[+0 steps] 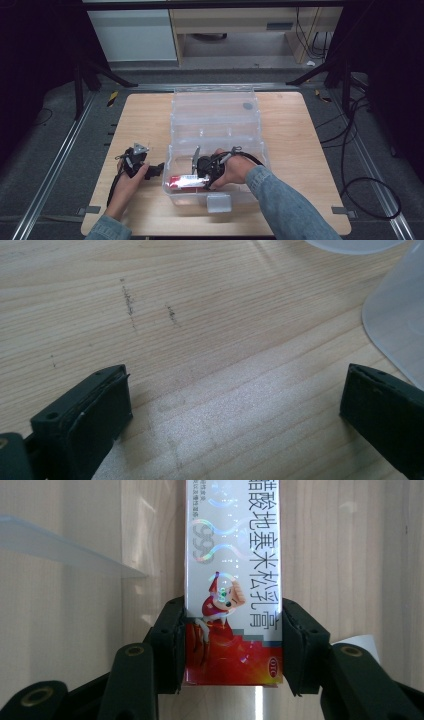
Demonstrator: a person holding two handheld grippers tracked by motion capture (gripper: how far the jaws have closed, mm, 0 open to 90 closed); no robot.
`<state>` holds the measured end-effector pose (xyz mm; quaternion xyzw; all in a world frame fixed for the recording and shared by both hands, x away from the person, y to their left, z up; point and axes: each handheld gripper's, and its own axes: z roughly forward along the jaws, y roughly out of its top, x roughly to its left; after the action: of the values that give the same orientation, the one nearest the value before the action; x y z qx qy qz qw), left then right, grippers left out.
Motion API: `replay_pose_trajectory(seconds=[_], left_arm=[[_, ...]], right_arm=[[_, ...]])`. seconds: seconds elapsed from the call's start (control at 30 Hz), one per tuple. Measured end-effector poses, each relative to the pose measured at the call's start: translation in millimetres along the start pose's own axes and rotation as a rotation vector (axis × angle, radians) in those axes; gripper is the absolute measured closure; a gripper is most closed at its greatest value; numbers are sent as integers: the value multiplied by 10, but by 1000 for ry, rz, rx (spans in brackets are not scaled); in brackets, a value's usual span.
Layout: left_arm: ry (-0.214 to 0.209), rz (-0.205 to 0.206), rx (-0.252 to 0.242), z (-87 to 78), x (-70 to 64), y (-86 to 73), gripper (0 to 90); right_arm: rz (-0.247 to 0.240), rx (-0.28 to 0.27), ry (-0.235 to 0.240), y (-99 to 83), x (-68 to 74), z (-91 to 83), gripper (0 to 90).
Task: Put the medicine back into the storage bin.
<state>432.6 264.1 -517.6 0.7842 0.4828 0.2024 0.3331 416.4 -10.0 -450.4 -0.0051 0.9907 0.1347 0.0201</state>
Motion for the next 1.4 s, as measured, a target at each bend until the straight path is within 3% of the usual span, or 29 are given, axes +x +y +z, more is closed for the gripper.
replay_pose_trajectory(seconds=[0.97,1.13,1.4], left_arm=[[-3,-2,-3,4,-2,2,0],[-4,-1,-3,4,-1,2,0],[-5,-2,-5,6,-3,2,0]], right_arm=[[26,6,-10,-28,29,164,503],[47,1,-11,-43,45,160,463],[26,-26,-80,-31,110,-35,477]])
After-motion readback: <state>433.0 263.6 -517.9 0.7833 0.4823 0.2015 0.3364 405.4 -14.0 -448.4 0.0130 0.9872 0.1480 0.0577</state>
